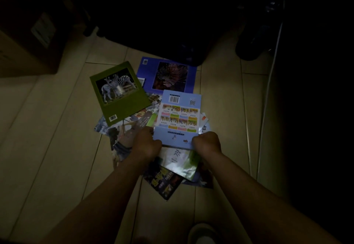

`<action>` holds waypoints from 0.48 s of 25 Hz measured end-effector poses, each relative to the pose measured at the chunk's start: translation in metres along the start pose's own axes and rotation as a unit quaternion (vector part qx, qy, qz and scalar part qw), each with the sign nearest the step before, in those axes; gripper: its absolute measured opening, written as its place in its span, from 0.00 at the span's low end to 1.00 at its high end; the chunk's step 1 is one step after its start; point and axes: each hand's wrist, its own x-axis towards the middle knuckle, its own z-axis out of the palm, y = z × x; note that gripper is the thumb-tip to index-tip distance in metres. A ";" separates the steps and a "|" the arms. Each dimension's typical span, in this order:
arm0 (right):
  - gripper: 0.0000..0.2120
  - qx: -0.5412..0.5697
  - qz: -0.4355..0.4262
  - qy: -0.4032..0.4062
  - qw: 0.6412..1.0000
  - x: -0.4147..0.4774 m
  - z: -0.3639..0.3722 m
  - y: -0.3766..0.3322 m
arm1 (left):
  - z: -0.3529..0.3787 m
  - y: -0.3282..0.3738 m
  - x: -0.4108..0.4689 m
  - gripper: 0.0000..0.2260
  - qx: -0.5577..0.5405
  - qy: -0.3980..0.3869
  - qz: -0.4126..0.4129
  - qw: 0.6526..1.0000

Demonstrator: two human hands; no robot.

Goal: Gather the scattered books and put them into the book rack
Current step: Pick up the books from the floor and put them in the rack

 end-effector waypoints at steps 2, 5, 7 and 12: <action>0.08 0.018 -0.011 0.015 1.000 -0.003 0.000 0.002 | -0.001 -0.002 -0.006 0.19 -0.004 0.007 0.022 1.000; 0.06 0.056 -0.034 0.032 0.997 -0.009 -0.001 0.002 | 0.001 -0.004 -0.009 0.25 -0.008 0.003 0.064 0.998; 0.12 0.110 -0.032 0.031 0.993 -0.015 -0.004 -0.001 | 0.000 -0.007 -0.010 0.28 0.014 0.007 0.105 0.994; 0.09 0.194 -0.115 0.056 0.973 -0.030 -0.010 -0.013 | -0.006 -0.007 -0.010 0.26 0.128 0.064 0.159 0.977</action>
